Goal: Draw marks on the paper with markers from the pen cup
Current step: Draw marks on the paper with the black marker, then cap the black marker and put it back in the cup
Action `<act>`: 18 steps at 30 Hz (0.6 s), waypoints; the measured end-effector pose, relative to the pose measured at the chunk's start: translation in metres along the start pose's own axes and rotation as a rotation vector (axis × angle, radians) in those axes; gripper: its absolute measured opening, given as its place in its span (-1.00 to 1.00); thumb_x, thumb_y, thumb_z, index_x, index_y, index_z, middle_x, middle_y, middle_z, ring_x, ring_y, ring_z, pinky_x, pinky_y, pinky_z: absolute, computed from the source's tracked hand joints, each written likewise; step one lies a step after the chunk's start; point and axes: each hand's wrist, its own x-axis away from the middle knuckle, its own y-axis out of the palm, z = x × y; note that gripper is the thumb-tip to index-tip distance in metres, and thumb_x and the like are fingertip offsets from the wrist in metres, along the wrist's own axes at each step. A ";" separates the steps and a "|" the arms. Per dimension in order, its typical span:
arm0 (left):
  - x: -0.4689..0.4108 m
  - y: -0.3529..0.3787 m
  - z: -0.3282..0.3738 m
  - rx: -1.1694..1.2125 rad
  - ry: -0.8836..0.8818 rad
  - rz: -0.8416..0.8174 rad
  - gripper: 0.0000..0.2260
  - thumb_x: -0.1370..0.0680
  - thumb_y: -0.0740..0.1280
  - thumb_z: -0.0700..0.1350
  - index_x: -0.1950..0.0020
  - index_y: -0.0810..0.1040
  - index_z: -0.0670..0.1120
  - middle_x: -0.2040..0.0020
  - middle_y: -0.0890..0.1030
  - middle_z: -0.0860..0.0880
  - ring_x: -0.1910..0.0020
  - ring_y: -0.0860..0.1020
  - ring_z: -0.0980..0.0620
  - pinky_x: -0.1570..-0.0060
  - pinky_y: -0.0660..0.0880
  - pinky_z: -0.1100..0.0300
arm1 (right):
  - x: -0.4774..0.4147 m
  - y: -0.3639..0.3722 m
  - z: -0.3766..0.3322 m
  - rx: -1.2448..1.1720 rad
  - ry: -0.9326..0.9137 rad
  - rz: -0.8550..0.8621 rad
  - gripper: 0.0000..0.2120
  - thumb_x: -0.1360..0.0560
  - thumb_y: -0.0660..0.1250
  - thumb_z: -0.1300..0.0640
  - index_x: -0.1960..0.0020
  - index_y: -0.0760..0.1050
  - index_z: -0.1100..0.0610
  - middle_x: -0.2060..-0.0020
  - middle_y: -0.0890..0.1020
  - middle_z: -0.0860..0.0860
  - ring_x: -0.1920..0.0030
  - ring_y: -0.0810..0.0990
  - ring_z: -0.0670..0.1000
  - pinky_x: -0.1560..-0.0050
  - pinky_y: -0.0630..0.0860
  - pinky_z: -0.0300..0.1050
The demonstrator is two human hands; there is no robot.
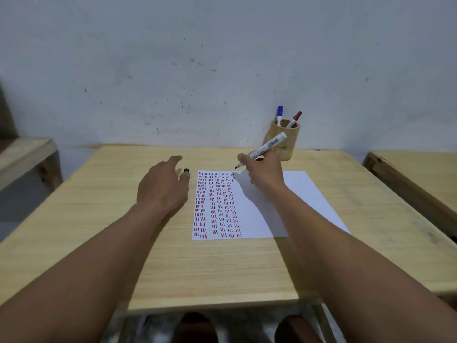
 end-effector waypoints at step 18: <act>-0.013 -0.006 0.054 0.663 -0.055 0.114 -0.96 -0.55 0.43 -0.13 0.05 0.68 -0.01 0.13 0.72 0.02 0.27 0.56 0.13 0.35 0.38 0.45 | 0.022 -0.016 -0.032 -0.680 0.273 -0.130 -0.91 -0.57 0.37 0.22 0.06 0.56 0.25 0.39 0.53 0.07 0.47 0.49 -0.06 0.47 0.54 -0.29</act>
